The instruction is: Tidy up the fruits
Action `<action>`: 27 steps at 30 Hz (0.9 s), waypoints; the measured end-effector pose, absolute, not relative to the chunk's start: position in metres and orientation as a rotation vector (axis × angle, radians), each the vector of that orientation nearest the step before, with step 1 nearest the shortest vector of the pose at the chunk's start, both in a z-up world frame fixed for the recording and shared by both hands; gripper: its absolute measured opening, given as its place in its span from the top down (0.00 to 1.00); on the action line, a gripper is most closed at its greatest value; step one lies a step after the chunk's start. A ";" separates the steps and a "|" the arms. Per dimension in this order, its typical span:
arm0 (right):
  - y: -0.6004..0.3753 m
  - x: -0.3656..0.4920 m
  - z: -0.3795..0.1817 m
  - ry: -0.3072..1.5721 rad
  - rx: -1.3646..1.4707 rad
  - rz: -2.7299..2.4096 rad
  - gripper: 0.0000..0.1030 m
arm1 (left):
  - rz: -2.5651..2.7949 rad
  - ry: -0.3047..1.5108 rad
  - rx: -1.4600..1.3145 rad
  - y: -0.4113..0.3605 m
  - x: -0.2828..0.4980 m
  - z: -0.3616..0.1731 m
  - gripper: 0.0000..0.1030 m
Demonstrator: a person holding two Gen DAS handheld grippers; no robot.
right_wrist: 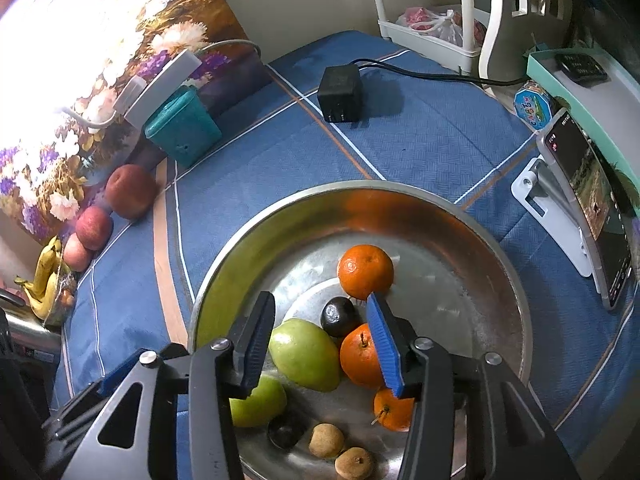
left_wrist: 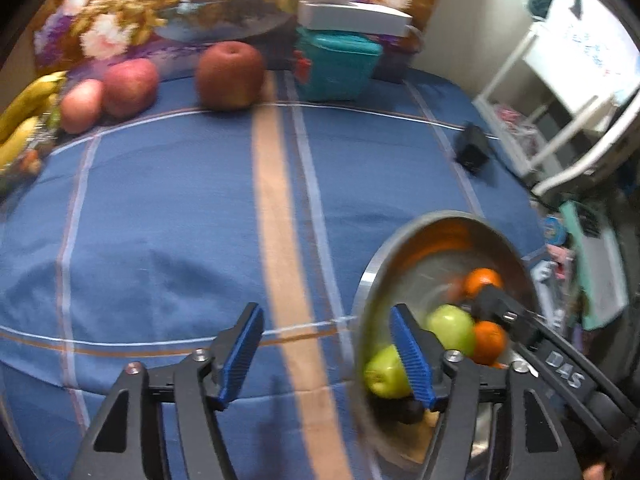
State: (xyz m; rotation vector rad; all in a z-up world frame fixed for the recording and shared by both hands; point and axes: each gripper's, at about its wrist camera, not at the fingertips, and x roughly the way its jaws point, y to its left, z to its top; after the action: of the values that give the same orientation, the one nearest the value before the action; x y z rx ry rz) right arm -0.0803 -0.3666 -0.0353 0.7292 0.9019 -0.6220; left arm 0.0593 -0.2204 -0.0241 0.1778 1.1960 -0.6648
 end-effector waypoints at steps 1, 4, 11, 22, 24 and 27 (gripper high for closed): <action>-0.366 -0.079 -0.035 0.907 0.722 -0.622 0.52 | -0.623 1.188 0.190 -0.216 0.063 -0.026 0.23; -0.363 -0.076 -0.036 0.926 0.696 -0.623 0.44 | -0.541 1.177 0.214 -0.208 0.069 -0.029 0.12; -0.350 -0.065 -0.036 0.976 0.584 -0.625 0.36 | -0.417 1.148 0.259 -0.188 0.080 -0.036 0.00; -0.332 -0.052 -0.041 1.032 0.447 -0.640 0.16 | -0.344 1.153 0.266 -0.176 0.088 -0.044 0.00; -0.331 -0.052 -0.043 1.038 0.442 -0.643 0.15 | -0.343 1.154 0.269 -0.176 0.089 -0.045 0.00; -0.329 -0.053 -0.044 1.044 0.436 -0.643 0.15 | -0.336 1.141 0.264 -0.175 0.087 -0.042 0.00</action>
State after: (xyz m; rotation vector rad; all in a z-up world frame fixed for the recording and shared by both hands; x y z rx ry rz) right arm -0.0525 -0.3293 -0.0442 0.4355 1.0440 -0.6428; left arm 0.0872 -0.1752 -0.0419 0.2641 1.1406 -0.3362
